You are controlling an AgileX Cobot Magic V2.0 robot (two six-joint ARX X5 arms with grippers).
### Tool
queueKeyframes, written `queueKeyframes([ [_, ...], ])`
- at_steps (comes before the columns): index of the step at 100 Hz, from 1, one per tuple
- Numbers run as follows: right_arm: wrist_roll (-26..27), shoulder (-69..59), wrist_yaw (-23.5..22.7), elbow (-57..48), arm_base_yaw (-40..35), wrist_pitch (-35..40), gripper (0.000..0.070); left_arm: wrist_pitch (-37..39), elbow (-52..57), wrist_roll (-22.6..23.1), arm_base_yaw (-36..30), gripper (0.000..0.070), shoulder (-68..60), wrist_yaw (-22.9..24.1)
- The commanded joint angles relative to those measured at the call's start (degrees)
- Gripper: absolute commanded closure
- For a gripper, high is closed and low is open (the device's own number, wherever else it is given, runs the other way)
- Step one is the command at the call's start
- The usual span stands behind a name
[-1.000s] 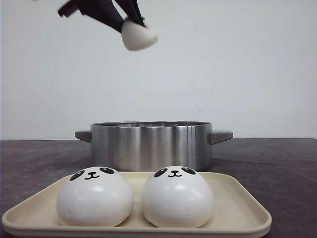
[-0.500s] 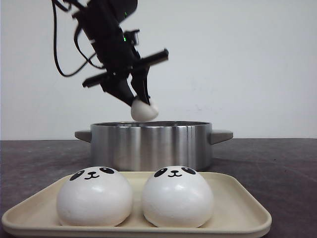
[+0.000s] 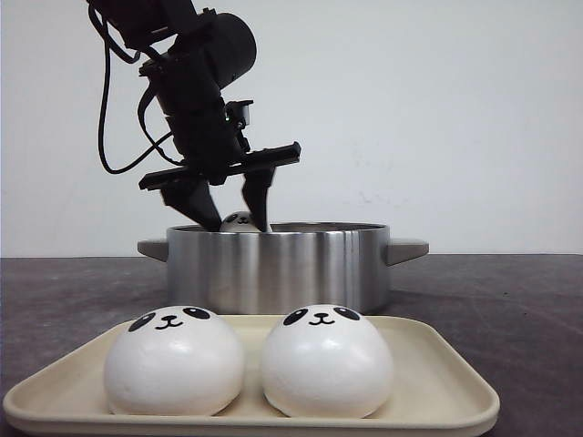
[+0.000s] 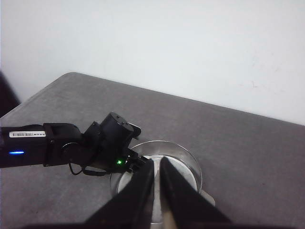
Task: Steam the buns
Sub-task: 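Carry the bun over the pot with the left gripper and release it inside, then lower the right gripper onto the front bun nearest it and grasp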
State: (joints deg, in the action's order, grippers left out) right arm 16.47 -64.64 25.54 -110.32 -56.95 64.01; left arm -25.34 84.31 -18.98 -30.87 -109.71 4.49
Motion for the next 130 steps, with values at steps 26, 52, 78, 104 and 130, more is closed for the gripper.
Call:
queueKeyframes([
  [26, -2.16, -0.94, 0.59, -1.03, -0.61, 1.03, 0.0686, -5.46, 2.84, 0.57, -0.26, 0.0103, -1.20, 0.02],
  [52, -1.68, -4.48, 4.46, -0.72, -0.15, 7.67, 0.0686, -9.40, 4.37, 1.60, -0.92, 0.0105, 7.02, 0.02],
  [78, 3.13, -6.10, -1.38, 10.58, 1.05, 0.68, 0.0686, -10.78, 4.37, 3.74, -1.44, 0.0105, 25.62, 0.04],
  [104, 10.82, -6.49, -13.84, 32.44, 3.48, -8.46, 0.0686, -20.24, 4.37, 5.05, -1.40, 0.0105, 44.19, 0.33],
  [130, 16.92, -9.77, -23.52, 48.28, 2.75, -16.52, 0.0668, -25.44, 4.37, 4.94, -1.40, 0.0107, 57.31, 0.46],
])
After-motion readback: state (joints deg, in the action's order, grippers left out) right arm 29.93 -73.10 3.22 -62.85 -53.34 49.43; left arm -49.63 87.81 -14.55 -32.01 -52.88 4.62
